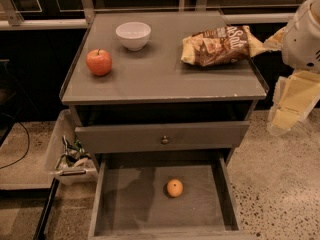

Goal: Pick orange from middle drawer and place on counter

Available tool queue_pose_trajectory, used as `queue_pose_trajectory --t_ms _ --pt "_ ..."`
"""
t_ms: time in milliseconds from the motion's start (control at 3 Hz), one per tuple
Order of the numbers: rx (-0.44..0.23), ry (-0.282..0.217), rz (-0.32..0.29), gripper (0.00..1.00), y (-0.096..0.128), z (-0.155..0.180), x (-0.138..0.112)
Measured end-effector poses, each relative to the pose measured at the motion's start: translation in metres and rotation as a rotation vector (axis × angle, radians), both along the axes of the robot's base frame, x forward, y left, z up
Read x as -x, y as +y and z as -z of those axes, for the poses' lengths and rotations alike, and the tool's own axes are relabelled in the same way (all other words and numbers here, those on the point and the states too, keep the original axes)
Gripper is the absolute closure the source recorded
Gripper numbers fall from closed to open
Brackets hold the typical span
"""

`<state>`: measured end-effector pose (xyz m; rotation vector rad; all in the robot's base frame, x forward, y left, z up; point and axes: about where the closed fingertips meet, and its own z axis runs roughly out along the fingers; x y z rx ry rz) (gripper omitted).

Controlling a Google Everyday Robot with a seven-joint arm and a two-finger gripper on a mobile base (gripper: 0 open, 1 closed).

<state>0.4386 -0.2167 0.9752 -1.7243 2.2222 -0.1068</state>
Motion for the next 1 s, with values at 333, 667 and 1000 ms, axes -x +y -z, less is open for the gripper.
queue_pose_trajectory --t_ms 333,667,1000 --pt "0.000 0.000 0.000 0.00 0.000 0.000 0.000" --pt "-0.010 0.035 -0.003 0.00 0.000 0.017 0.002" --pt "-0.048 0.133 0.019 0.00 -0.005 0.080 0.004"
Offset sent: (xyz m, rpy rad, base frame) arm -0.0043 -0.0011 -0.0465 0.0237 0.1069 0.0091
